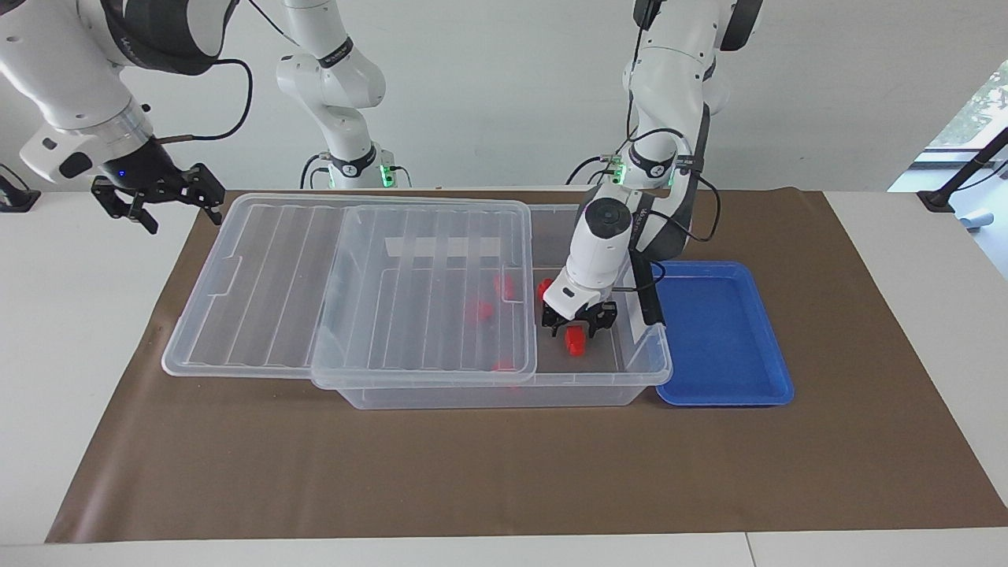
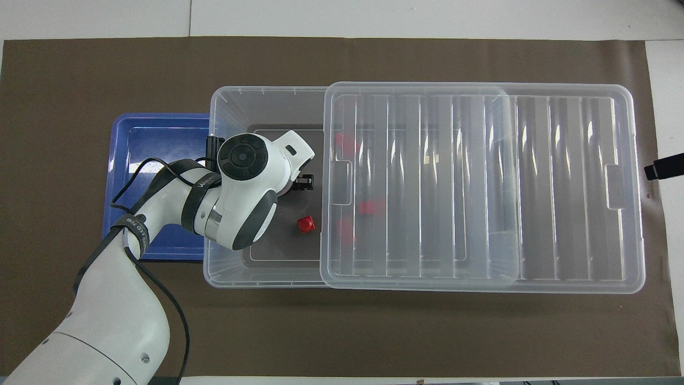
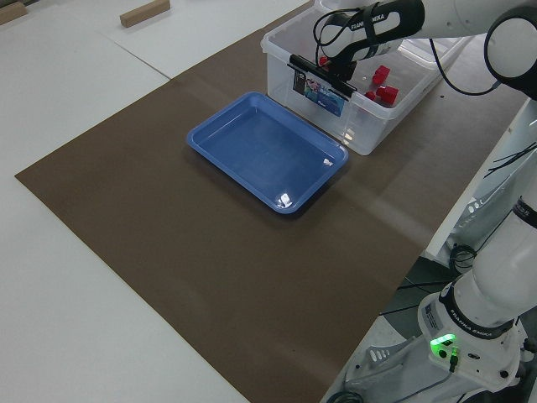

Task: Place red block in blue tray from box
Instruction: 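Grasp the red block with the left gripper and lift it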

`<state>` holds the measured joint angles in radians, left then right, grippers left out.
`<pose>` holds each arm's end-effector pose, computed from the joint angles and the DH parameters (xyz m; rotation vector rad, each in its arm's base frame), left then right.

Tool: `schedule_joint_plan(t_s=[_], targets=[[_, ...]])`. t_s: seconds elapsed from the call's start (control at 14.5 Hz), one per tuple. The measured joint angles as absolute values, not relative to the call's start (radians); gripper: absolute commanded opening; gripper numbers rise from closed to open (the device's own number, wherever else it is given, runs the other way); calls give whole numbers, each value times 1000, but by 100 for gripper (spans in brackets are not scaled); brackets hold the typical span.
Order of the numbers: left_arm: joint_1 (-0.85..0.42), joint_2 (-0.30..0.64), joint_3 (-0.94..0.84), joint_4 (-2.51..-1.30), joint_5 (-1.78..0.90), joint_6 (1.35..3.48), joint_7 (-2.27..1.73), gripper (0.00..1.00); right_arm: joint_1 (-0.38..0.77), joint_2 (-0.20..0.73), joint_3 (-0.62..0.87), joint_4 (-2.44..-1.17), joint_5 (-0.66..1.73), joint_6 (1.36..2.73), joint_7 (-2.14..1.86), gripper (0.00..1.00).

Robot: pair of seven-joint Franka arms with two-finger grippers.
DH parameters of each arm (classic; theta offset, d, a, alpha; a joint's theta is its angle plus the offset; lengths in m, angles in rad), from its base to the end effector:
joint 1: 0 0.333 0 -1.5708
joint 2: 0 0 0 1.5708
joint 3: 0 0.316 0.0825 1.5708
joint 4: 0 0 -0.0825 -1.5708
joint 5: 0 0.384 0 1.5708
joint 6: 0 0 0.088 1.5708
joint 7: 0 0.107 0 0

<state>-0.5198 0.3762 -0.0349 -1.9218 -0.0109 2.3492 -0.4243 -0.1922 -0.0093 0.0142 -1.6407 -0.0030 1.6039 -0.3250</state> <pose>0.5343 -0.3299 0.3007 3.0931 -0.1861 0.0552 0.5441 -0.0982 0.5995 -3.1290 -0.2306 0.0430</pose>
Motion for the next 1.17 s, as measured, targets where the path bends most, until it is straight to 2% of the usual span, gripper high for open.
schedule_joint_plan(t_s=[0.41, 1.03, 1.1, 1.17], targets=[[-518, 339, -30, -1920, -11, 2348, -495, 0, -191, -12, 35, -1641, -3, 1600, -282, 100], [-518, 133, -29, -1920, -11, 2147, -503, 0, -191, -12, 35, -1642, -3, 1599, -282, 100], [-517, 117, -28, -1919, -11, 2127, -503, 0, -192, -12, 35, -1644, -3, 1599, -282, 91], [-515, 100, -26, -1919, -11, 2105, -503, 0, -195, -12, 34, -1647, -3, 1599, -285, 51]])
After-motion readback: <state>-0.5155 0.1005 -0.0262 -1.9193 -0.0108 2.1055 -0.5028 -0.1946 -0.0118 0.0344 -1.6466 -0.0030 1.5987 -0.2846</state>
